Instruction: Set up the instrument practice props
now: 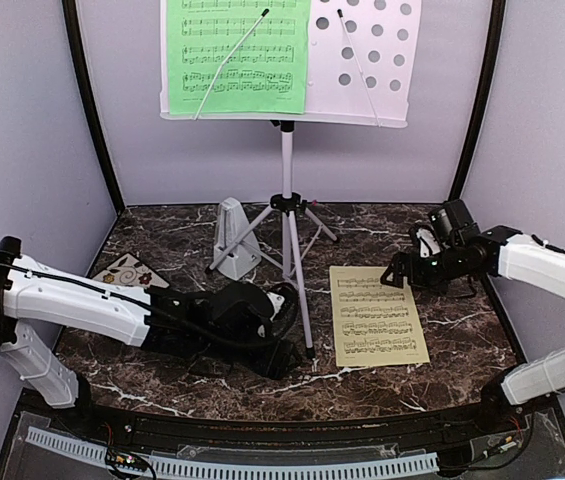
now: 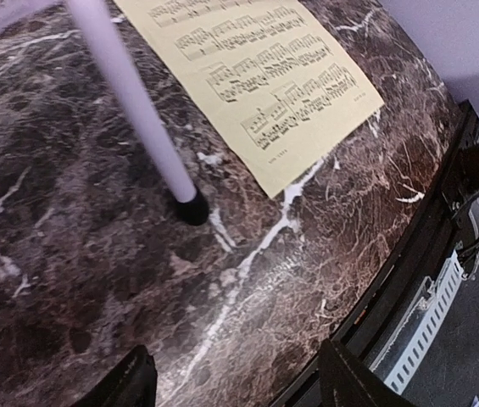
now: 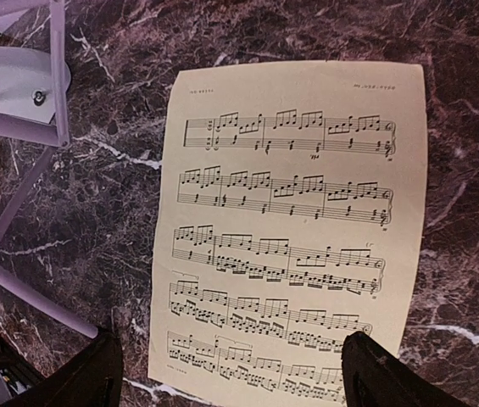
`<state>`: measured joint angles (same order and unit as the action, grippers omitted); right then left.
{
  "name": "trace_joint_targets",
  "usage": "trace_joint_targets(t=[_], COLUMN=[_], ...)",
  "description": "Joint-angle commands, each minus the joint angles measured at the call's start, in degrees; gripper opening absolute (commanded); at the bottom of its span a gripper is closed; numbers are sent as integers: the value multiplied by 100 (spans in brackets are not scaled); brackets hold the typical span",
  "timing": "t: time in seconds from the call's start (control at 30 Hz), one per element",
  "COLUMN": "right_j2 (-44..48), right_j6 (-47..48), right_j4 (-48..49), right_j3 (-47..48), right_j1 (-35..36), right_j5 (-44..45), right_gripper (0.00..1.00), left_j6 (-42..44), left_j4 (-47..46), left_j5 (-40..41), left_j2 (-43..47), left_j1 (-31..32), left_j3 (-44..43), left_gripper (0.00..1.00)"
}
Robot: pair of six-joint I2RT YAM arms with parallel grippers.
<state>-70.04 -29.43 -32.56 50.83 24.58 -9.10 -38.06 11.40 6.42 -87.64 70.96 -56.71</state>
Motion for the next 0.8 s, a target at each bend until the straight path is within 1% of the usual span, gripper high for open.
trace_joint_targets(t=[0.0,0.07,0.17,0.33,0.4,0.5,0.63,0.77], right_j2=[-516,-800,-1218,-1821,-1898,-1985,-1924,-1683], right_j6=[179,265,398,511,515,543,408,359], right_j4=[861,1073,1288,1430,1529,1645,1818,1793], right_j3=[-219,-259,-208,-258,-414,-684,-1071,-1466], right_j1=[-100,-134,-137,-133,-137,-133,-63,214], right_j5=[-507,-627,-582,-786,-890,-993,-1318,-1397], right_gripper=[90,89,88,84,84,83,81,80], left_j6=[238,153,146,-75,-176,-315,-453,-608], left_j4=[-1208,-1601,-1737,-2098,-2252,-2190,-2195,-2389], left_j5=[-313,-519,-479,-310,-142,32,-31,-10], left_j2=[-415,-680,-990,-1041,-963,-905,-886,-843], left_j1=[196,229,312,340,339,333,337,337], left_j3=[20,17,-72,134,283,346,429,633], left_gripper=[67,67,67,66,66,66,65,65])
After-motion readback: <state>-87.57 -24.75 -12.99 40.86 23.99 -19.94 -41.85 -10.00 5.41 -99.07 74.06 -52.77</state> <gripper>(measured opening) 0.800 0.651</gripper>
